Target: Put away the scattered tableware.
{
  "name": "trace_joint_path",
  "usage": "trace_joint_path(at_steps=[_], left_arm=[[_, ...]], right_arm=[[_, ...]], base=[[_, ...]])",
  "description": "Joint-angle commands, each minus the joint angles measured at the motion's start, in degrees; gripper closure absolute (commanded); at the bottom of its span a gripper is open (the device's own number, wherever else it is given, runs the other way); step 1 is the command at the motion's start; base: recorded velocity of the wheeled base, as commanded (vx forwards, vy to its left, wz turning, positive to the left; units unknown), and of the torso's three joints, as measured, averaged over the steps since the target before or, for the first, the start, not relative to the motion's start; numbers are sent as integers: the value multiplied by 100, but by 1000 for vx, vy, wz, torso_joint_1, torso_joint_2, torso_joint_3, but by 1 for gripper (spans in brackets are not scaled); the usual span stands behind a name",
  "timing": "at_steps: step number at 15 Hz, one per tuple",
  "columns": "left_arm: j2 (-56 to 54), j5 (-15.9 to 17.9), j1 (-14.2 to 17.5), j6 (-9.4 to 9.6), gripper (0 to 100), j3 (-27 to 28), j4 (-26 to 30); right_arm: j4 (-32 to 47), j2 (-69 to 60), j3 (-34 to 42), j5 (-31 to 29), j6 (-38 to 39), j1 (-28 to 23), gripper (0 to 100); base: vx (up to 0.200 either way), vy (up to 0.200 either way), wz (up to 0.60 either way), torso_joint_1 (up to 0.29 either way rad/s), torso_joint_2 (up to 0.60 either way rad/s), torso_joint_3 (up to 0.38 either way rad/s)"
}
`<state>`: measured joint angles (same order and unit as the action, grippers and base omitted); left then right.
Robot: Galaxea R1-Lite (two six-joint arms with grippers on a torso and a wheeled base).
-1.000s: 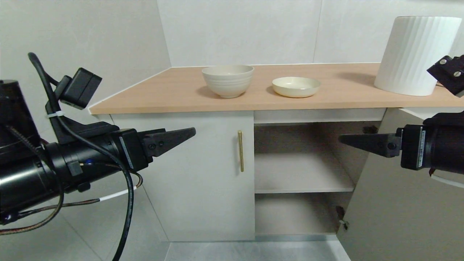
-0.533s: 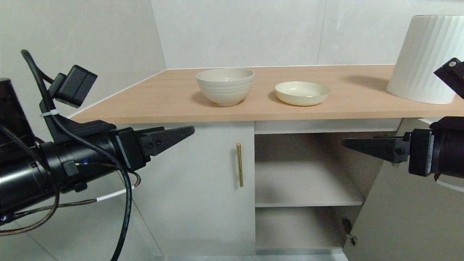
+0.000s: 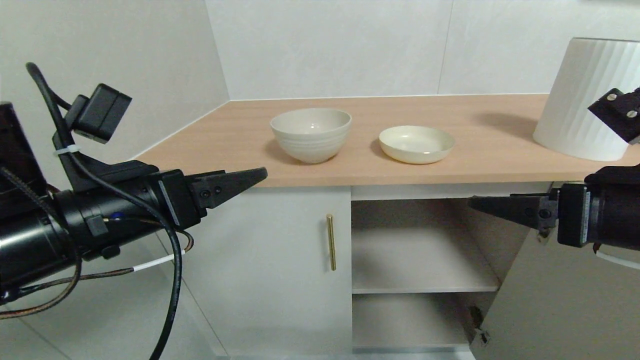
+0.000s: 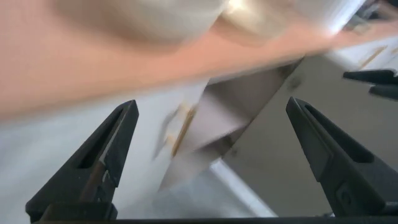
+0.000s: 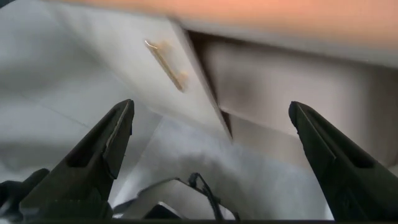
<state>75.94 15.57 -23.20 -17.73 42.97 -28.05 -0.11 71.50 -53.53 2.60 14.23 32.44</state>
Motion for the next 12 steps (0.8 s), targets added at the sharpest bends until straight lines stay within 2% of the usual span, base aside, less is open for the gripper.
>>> trace_joint_path(at_steps=[1,2,5,6,9,10,11,12], left_arm=[[141,25,-9,-3,0,106,19],[220,17,-9,-3,0,185,19],[782,-1,26,-12,0,1020,230],[967,-36,87,-20,0,1407,537],[1178,-71,219,-64,0,1750,1495],[1275,-71,228,-170,0,1855,1592],[1380,-98,228,-363,0,1890,1583],[1556,-370,219,-811,0,2084,1583]], right_arm=[[-7,92,-26,4,-8,-1,0],[-15,154,-44,13,-8,-1,0],[-270,576,-158,136,-34,-115,0],[-437,813,-211,145,-148,-273,0],[-508,1349,-597,39,-139,-546,0],[-437,1481,-756,-128,-43,-590,0],[-358,1578,-852,-286,71,-598,0],[-261,1718,-1046,-594,335,-598,0]], base=[[0,0,0,110,-583,-300],[0,0,0,119,-540,-295],[0,0,0,165,-443,-284],[0,0,0,76,-227,-144],[0,0,0,24,-60,-42],[0,0,0,0,0,0],[0,0,0,0,0,0],[0,0,0,0,0,0]])
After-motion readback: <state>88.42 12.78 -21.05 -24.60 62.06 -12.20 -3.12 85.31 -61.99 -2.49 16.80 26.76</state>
